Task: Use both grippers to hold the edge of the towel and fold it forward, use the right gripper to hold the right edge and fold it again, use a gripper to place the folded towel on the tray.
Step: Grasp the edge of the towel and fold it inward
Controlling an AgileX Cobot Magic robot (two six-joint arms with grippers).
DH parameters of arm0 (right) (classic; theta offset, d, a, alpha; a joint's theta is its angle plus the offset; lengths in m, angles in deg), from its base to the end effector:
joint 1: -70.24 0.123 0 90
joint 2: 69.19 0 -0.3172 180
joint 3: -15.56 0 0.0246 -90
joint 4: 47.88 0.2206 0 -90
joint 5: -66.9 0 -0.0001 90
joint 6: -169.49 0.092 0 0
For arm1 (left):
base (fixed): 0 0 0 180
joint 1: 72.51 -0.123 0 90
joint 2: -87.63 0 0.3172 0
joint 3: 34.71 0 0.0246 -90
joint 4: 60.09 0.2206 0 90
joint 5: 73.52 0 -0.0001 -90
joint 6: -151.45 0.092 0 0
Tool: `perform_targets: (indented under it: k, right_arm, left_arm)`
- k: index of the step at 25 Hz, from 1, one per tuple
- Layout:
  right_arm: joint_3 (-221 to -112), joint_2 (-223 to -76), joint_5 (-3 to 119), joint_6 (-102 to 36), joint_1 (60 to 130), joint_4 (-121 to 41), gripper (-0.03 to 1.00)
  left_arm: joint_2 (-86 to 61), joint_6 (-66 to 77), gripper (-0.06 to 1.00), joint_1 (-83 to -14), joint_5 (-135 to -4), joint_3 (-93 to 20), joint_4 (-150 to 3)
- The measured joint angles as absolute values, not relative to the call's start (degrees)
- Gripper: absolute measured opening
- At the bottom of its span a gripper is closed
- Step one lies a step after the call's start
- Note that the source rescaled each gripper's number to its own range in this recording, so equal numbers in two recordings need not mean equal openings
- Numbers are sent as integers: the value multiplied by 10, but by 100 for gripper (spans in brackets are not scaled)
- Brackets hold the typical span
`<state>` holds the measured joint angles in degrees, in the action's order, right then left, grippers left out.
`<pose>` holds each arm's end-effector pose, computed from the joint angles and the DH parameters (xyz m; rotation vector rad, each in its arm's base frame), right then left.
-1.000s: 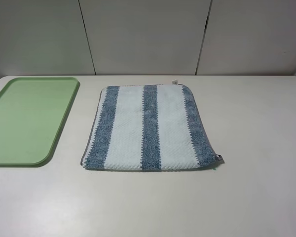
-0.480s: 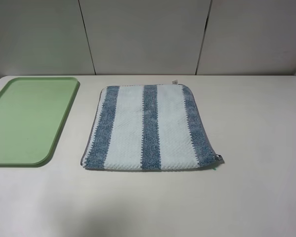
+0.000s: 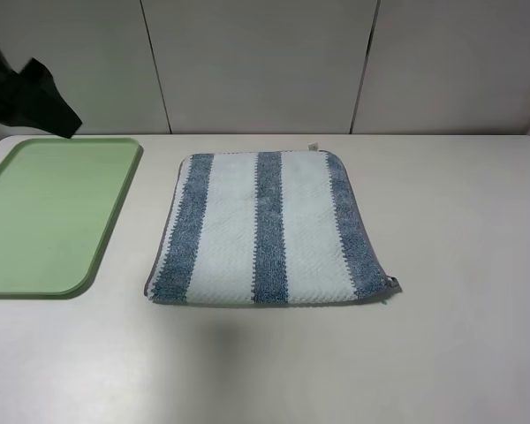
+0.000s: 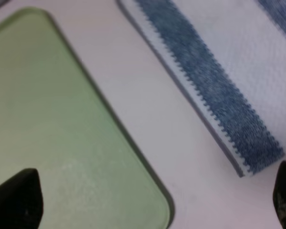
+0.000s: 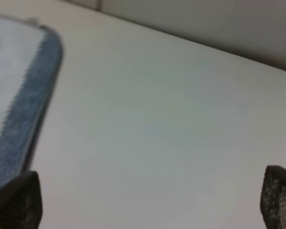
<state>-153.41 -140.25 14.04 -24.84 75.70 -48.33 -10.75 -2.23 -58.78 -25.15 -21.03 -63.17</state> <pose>0.1765 0.0163 0.4127 -0.4075 2.3214 -0.0853 0.2227 -0.0582 0.3669 0.8315 2.3639 0.0255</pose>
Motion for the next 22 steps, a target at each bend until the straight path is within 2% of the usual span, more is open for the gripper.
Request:
perform_targets:
  k: [13,22]
  right_arm:
    - [-1539,-1587,156,-379,958,-492,100]
    - [-1539,-1670,173,-425,1014,-492,100]
  left_arm:
    - [28,122,94,-518,-239,-212,-632]
    - [70,147,93,-500,-250,-210,-678]
